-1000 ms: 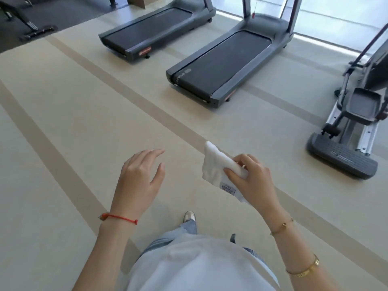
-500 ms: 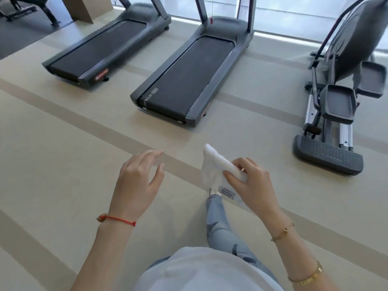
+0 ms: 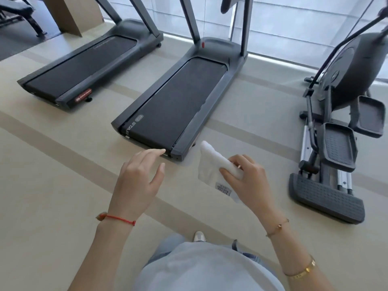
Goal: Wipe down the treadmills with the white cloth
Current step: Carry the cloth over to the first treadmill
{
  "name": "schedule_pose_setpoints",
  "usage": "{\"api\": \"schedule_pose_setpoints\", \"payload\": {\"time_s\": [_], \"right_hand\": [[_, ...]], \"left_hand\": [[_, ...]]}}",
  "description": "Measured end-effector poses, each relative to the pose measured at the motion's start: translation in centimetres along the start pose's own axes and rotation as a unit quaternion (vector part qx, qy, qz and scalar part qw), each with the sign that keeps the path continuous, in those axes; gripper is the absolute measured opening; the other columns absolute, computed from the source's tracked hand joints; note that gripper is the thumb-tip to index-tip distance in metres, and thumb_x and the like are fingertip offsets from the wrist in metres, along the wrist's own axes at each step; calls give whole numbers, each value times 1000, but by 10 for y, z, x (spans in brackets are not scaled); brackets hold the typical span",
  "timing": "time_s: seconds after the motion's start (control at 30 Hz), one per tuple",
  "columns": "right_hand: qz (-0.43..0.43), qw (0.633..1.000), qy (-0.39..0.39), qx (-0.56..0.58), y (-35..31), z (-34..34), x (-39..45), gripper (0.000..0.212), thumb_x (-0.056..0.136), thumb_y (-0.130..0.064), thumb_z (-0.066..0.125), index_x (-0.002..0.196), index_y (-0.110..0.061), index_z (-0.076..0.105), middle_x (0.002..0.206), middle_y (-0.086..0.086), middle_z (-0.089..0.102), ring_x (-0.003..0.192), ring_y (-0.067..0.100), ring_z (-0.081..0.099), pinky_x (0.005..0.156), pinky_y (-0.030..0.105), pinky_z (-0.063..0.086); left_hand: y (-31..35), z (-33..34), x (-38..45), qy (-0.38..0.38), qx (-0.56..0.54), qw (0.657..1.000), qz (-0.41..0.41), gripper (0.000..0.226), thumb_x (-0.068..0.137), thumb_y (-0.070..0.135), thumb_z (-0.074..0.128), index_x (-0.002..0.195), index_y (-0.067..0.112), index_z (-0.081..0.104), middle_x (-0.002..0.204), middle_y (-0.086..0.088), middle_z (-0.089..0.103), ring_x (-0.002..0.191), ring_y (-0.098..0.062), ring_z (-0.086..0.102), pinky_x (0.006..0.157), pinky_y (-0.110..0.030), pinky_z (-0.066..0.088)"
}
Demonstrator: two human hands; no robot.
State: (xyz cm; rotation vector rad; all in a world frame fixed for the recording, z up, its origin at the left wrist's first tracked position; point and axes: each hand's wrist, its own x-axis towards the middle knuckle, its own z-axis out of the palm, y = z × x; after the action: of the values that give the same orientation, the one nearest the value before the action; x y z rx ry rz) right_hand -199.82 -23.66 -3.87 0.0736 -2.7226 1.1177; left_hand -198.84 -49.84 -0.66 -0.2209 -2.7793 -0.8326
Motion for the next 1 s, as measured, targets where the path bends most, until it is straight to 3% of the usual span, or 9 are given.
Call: {"api": "schedule_pose_setpoints", "payload": {"time_s": [0.53, 0.77, 0.9, 1.0], "right_hand": [[50, 998, 40, -5, 87, 12, 254, 12, 82, -28, 72, 85, -25, 60, 82, -14, 55, 75, 6, 54, 62, 12, 36], [71, 993, 95, -3, 115, 9, 386, 11, 82, -26, 71, 84, -22, 60, 79, -10, 56, 71, 11, 54, 62, 25, 43], [87, 990, 115, -7, 128, 6, 443, 12, 82, -23, 73, 84, -20, 61, 79, -7, 56, 70, 10, 52, 62, 14, 35], [101, 988, 114, -5, 138, 2, 478, 13, 83, -23, 73, 84, -19, 61, 79, -6, 56, 71, 11, 52, 62, 15, 36]], "left_hand": [[-15, 104, 281, -35, -36, 997, 59, 30, 94, 13, 59, 125, 12, 63, 123, -1, 65, 117, -18, 58, 103, -45, 45], [-16, 134, 434, -51, -32, 993, 103, 32, 95, 18, 58, 126, 14, 63, 125, -1, 65, 118, -18, 59, 105, -44, 45], [-13, 153, 507, -79, -27, 989, 124, 32, 95, 18, 58, 126, 14, 62, 125, 0, 65, 118, -17, 58, 105, -44, 45], [-9, 168, 550, -93, -31, 986, 132, 32, 95, 19, 57, 127, 14, 62, 125, -1, 64, 119, -17, 58, 106, -44, 45]]}}
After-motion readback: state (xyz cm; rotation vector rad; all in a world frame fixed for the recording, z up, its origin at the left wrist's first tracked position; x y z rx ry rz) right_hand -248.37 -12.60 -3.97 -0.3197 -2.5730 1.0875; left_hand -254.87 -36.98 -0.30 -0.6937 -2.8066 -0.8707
